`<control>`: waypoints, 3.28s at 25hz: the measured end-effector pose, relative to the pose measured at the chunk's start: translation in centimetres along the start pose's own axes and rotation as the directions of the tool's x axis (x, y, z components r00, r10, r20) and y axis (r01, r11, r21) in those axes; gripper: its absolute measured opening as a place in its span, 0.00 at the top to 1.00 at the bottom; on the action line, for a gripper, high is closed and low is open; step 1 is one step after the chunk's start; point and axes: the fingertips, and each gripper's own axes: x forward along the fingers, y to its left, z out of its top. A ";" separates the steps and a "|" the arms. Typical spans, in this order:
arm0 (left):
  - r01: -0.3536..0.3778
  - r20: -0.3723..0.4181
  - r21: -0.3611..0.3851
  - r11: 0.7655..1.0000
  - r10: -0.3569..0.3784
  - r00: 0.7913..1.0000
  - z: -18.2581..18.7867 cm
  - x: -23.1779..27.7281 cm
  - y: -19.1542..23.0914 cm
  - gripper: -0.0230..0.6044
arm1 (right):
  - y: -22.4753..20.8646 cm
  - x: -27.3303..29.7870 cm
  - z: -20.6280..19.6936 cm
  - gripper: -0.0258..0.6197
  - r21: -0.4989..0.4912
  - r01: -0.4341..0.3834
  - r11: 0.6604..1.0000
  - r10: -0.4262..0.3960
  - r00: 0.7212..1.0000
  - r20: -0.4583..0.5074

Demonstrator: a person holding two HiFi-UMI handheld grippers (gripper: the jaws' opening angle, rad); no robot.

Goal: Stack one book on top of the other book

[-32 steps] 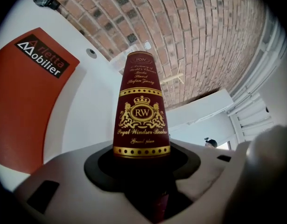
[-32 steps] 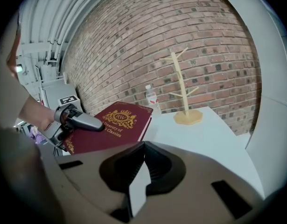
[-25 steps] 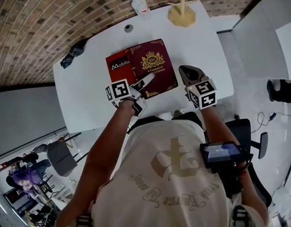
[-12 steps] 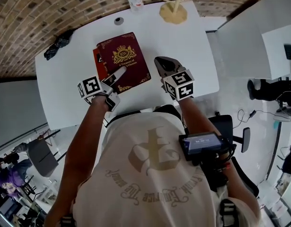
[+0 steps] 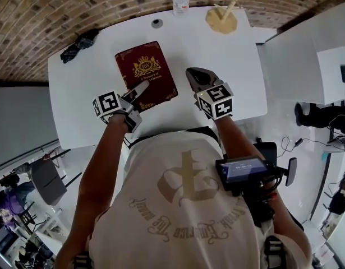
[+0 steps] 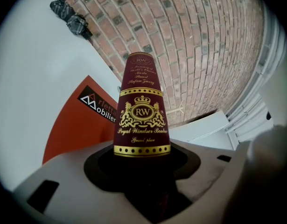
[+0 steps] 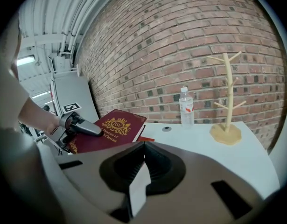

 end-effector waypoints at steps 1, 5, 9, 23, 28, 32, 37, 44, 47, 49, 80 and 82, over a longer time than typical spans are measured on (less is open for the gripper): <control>-0.008 0.001 0.001 1.000 0.008 1.000 0.2 -0.4 0.4 0.59 | 0.2 0.2 0.0 0.93 -0.002 -0.004 1.000 0.004 1.000 -0.002; -0.026 -0.012 -0.020 0.999 0.026 1.000 0.1 -1.3 1.6 0.59 | 0.8 0.7 -0.3 0.93 -0.003 -0.012 1.000 0.012 1.000 -0.017; -0.026 -0.027 -0.049 0.998 0.024 0.999 0.1 -2.0 2.6 0.59 | 1.6 1.1 -0.7 0.93 -0.003 -0.014 1.000 0.014 0.999 -0.035; 0.002 -0.121 -0.050 0.999 -0.008 0.993 0.5 -0.3 4.9 0.59 | 3.5 1.4 -2.6 0.93 0.040 -0.023 0.999 0.025 0.997 -0.070; -0.022 -0.179 -0.026 0.999 0.017 0.984 -0.2 0.7 5.8 0.59 | 3.5 1.5 -2.9 0.93 0.070 -0.017 0.997 0.021 0.997 -0.069; -0.026 -0.192 -0.031 0.999 0.020 0.981 -0.2 1.2 6.2 0.59 | 3.8 1.5 -3.1 0.93 0.075 -0.021 0.997 0.026 0.997 -0.075; -0.038 -0.194 -0.049 0.998 0.027 0.981 -0.1 1.2 6.6 0.59 | 4.3 1.8 -3.8 0.93 0.093 -0.022 0.995 0.030 0.996 -0.085; -0.088 -0.206 -0.056 0.995 0.075 0.976 -0.5 1.2 7.4 0.58 | 4.4 2.2 -4.0 0.93 0.088 -0.042 0.995 0.050 0.995 -0.092; -0.126 -0.210 -0.039 0.991 0.115 0.971 -0.3 1.1 7.5 0.58 | 4.6 2.6 -3.9 0.93 0.085 -0.052 0.995 0.059 0.994 -0.089; -0.160 -0.220 -0.020 0.987 0.152 0.964 -0.4 1.1 7.7 0.55 | 4.4 2.5 -4.0 0.93 0.086 -0.055 0.995 0.062 0.994 -0.089; -0.452 -0.224 0.196 0.870 0.488 0.843 0.0 -0.7 10.9 0.38 | 3.8 1.7 -4.9 0.93 0.122 -0.034 0.992 0.046 0.993 -0.104; -0.454 -0.207 0.204 0.867 0.491 0.846 0.4 -0.8 10.9 0.38 | 4.0 1.8 -5.0 0.93 0.121 -0.033 0.992 0.046 0.993 -0.105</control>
